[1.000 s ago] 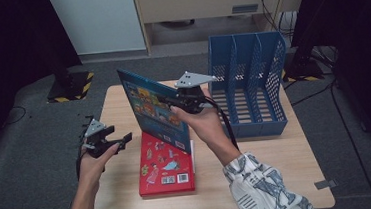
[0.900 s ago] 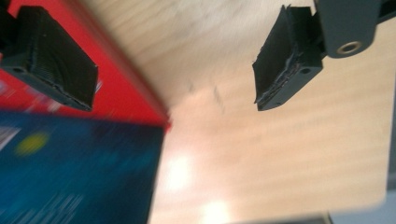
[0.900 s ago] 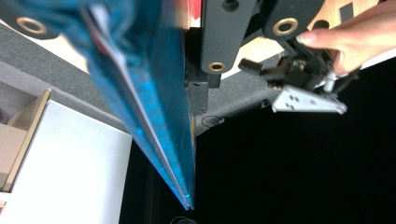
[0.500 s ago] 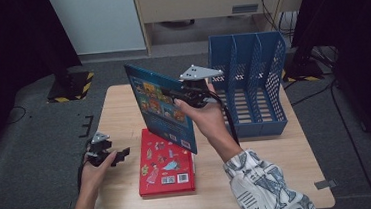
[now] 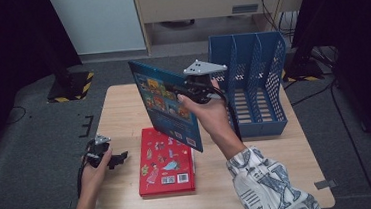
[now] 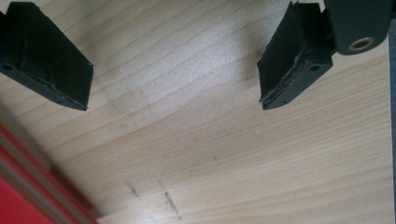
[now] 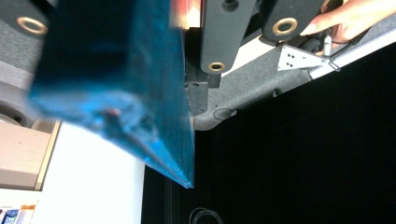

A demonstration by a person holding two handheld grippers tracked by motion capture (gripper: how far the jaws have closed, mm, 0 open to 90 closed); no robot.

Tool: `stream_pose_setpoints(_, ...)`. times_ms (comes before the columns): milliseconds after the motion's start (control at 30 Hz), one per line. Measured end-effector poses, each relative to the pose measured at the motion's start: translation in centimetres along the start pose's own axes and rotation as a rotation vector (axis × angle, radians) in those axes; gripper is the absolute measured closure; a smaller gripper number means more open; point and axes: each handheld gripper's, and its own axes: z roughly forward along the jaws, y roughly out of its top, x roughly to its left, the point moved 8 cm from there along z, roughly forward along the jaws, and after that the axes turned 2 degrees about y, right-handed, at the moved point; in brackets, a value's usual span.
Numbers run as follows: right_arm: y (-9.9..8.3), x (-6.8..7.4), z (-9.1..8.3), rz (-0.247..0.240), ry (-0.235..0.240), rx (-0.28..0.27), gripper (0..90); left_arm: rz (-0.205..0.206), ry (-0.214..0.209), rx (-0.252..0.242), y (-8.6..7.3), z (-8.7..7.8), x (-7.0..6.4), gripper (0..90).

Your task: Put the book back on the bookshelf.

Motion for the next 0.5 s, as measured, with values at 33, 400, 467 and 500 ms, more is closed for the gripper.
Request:
stream_pose_setpoints(33,0.2,0.0,-0.1,0.002,-0.003,-0.003,82.1,0.000,0.003,0.006,-0.1,0.1,0.0,9.8)
stream_pose_setpoints(400,1.4,-0.9,-0.8,0.018,-0.036,-0.023,82.0,-0.004,0.027,0.008,-0.5,0.4,0.2,4.5)
stream_pose_setpoints(467,1.6,-1.0,-1.1,0.013,-0.044,-0.025,82.1,-0.006,0.029,0.001,-0.5,0.4,0.3,3.7)
stream_pose_setpoints(500,1.7,-1.1,-1.3,0.011,-0.048,-0.027,82.0,-0.007,0.030,-0.003,-0.5,0.5,0.3,3.2)
